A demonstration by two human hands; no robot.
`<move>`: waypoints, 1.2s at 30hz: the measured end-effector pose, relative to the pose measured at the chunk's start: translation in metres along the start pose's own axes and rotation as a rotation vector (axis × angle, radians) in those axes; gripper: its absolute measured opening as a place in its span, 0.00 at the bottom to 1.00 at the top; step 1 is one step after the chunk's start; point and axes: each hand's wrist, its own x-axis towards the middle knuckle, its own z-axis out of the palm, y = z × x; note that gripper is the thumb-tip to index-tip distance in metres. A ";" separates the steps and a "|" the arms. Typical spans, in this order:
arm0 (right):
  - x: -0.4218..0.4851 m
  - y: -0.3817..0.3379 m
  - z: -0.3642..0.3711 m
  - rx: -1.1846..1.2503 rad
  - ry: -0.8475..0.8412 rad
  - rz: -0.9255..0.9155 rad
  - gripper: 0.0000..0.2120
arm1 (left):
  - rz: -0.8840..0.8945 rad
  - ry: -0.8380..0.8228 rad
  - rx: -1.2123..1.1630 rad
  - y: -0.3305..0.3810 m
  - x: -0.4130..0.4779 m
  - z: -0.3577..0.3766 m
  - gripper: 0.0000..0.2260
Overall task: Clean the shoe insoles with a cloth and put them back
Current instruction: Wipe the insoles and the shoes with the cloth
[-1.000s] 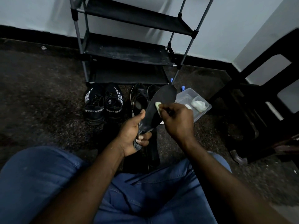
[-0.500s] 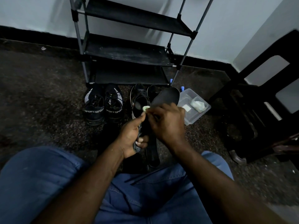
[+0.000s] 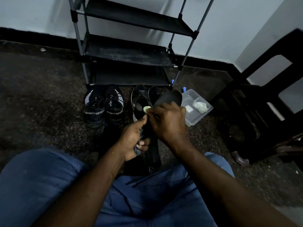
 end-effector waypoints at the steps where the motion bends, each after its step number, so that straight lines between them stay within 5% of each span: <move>1: 0.003 0.006 -0.001 -0.001 0.015 0.053 0.09 | -0.001 -0.007 0.013 0.000 0.000 0.001 0.14; 4: 0.010 0.021 -0.001 0.047 0.053 0.224 0.08 | 0.001 0.006 0.034 -0.002 0.002 0.003 0.14; 8: -0.007 0.007 0.000 0.011 -0.032 -0.019 0.09 | -0.010 0.028 0.023 -0.004 0.002 0.001 0.14; 10: -0.001 0.020 -0.002 0.071 -0.009 0.121 0.09 | -0.001 0.063 0.044 -0.003 0.003 0.005 0.16; 13: -0.001 0.033 -0.005 0.504 0.094 0.494 0.08 | 0.037 0.131 0.032 0.000 0.003 0.007 0.20; 16: -0.020 0.015 -0.005 0.790 -0.012 0.638 0.15 | 0.070 0.144 0.003 0.004 0.003 0.004 0.25; 22: -0.026 0.006 0.008 0.735 -0.046 0.780 0.16 | 0.030 0.066 -0.023 0.004 -0.003 0.009 0.29; 27: -0.023 -0.001 0.014 0.680 -0.077 0.715 0.05 | 0.040 0.051 -0.066 0.010 -0.004 0.011 0.24; 36: -0.003 0.012 0.008 0.671 0.053 0.714 0.05 | 0.033 0.097 -0.074 0.009 -0.004 0.014 0.17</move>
